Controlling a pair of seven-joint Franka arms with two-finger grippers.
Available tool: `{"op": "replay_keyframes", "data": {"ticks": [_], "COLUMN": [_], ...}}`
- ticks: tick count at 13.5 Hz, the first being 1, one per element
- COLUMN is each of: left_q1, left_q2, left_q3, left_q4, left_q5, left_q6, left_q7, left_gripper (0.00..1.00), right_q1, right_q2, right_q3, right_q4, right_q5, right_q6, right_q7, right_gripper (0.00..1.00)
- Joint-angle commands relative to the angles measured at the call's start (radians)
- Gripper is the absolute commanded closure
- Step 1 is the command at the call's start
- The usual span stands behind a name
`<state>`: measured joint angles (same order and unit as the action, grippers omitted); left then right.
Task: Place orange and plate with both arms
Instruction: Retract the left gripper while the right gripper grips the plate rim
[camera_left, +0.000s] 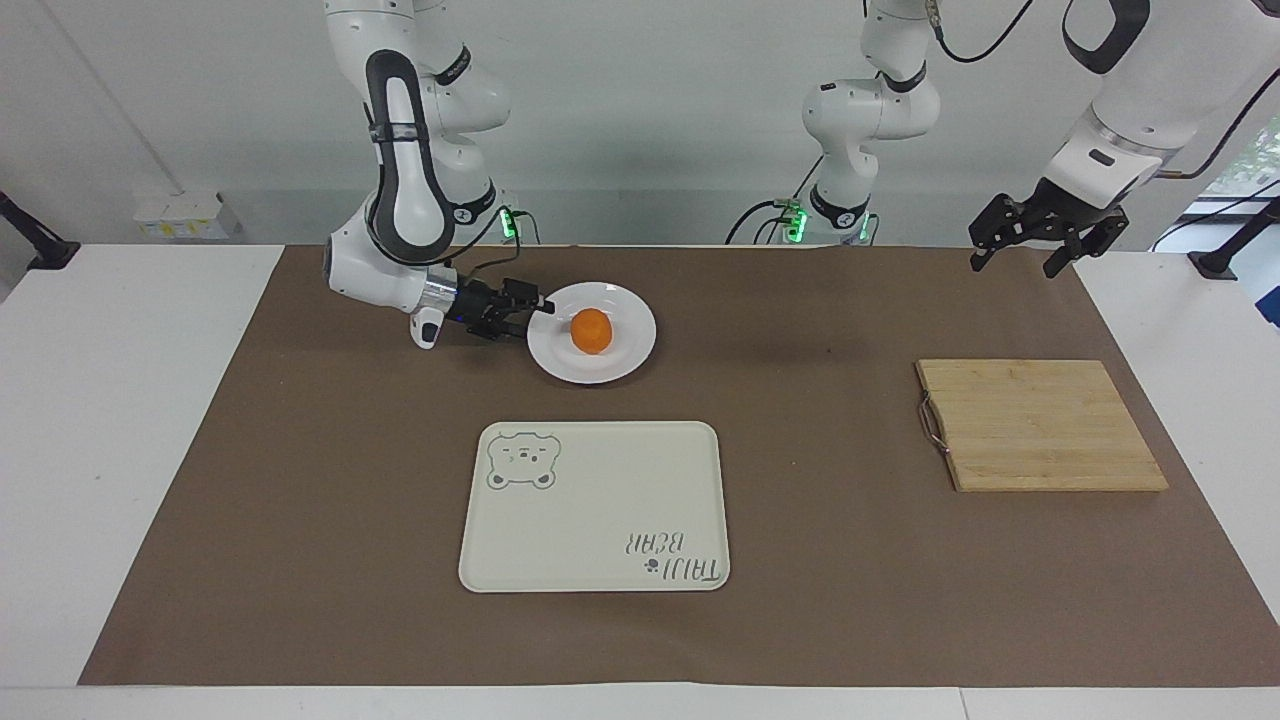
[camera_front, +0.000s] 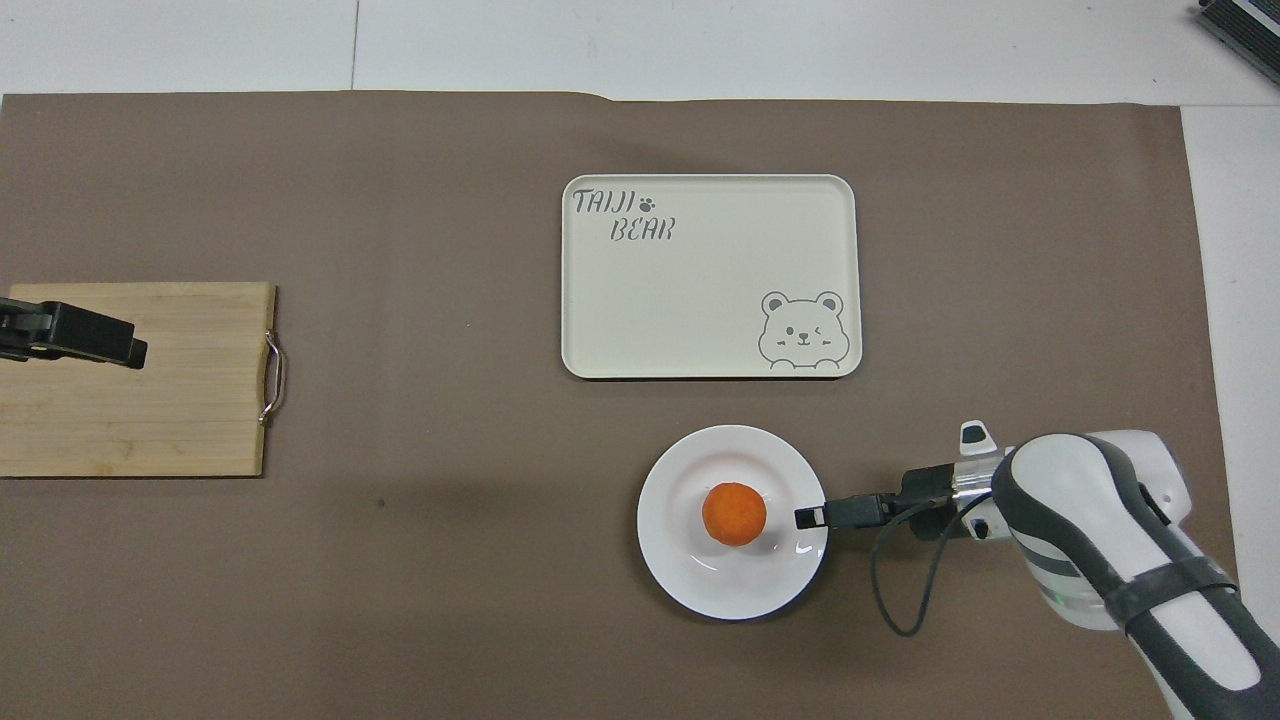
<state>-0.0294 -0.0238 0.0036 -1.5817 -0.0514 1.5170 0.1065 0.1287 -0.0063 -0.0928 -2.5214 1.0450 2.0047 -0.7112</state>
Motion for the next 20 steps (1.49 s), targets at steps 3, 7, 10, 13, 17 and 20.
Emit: {"op": "replay_keyframes", "data": {"ticks": [3,7,10,13,17,20], "left_q1": [0.009,0.009,0.009,0.009,0.009,0.009], "left_q2": [0.002,0.002,0.002,0.002,0.002,0.002], "left_q3": [-0.005,-0.005,-0.005,-0.005,-0.005,-0.005], "left_q4": [0.017,0.017,0.017,0.017,0.017,0.017], "left_q5": [0.019,0.019,0.019,0.019,0.019,0.021], "left_q6": [-0.009,-0.011,-0.009,-0.009,-0.009,-0.011], "left_q7": [0.012,0.012,0.012,0.012,0.012,0.012], "left_gripper": [0.0,0.0,0.0,0.0,0.0,0.0], "right_q1": [-0.006,-0.004,0.009,0.012,0.017,0.017], "right_q2": [0.021,0.022,0.016,0.012,0.009,0.011], "right_q3": [0.001,0.001,0.001,0.001,0.001,0.001], "right_q4": [-0.023,-0.045,-0.057,-0.063,-0.071,-0.069], "right_q5": [0.041,0.082,0.118,0.122,0.135,0.135], "right_q6": [0.012,0.009,0.011,0.011,0.014,0.017], "right_q7": [-0.068,-0.067,-0.057,-0.05,-0.031,-0.03], "right_gripper": [0.0,0.0,0.0,0.0,0.74,1.0]}}
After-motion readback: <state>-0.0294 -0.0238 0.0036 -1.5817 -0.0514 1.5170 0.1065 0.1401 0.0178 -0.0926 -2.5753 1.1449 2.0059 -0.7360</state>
